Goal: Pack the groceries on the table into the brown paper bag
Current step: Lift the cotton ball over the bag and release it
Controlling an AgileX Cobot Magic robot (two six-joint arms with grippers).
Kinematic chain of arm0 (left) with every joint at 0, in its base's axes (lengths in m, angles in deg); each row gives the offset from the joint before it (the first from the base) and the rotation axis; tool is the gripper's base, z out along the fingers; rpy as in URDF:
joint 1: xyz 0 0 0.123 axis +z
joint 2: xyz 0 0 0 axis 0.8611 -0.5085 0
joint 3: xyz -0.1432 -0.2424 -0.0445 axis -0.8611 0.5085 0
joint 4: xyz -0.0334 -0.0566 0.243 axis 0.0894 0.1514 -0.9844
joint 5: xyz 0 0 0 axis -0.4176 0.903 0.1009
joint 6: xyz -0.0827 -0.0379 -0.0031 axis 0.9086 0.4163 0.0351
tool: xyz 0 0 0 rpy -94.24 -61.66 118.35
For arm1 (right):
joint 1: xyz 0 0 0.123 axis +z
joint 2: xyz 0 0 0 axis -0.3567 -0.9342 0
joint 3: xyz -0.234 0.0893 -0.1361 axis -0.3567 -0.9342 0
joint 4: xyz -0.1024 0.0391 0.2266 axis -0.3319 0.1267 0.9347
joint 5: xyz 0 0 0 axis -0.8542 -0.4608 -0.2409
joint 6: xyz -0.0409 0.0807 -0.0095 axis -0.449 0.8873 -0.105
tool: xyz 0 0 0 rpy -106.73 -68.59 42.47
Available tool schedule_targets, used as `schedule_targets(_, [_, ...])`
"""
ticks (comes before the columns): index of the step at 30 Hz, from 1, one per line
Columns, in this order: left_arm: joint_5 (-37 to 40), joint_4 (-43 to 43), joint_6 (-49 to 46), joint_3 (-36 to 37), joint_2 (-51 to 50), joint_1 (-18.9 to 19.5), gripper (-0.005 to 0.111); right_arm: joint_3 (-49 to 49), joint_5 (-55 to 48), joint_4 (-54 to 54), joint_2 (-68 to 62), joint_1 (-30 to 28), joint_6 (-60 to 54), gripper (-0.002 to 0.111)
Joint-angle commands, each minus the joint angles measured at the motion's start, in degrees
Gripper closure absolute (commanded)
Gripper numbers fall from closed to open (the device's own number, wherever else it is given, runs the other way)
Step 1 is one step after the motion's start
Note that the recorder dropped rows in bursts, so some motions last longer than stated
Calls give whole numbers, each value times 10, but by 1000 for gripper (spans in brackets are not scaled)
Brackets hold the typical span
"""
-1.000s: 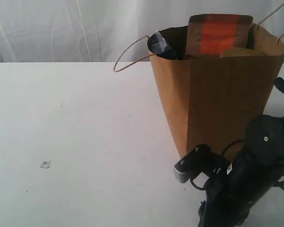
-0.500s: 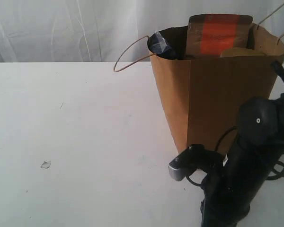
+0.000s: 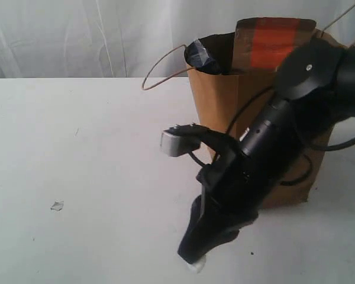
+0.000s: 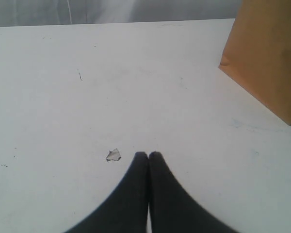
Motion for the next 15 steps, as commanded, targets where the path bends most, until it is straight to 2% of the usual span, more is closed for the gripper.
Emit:
schedule_targets(1, [0, 3, 3, 2, 5, -3, 107, 53, -12, -46, 14, 67, 12, 108])
schedule_targets(8, [0, 3, 3, 2, 5, -3, 107, 113, 28, -96, 12, 173, 58, 108])
schedule_targets(15, [0, 3, 3, 2, 5, -3, 107, 150, 107, -96, 12, 205, 58, 108])
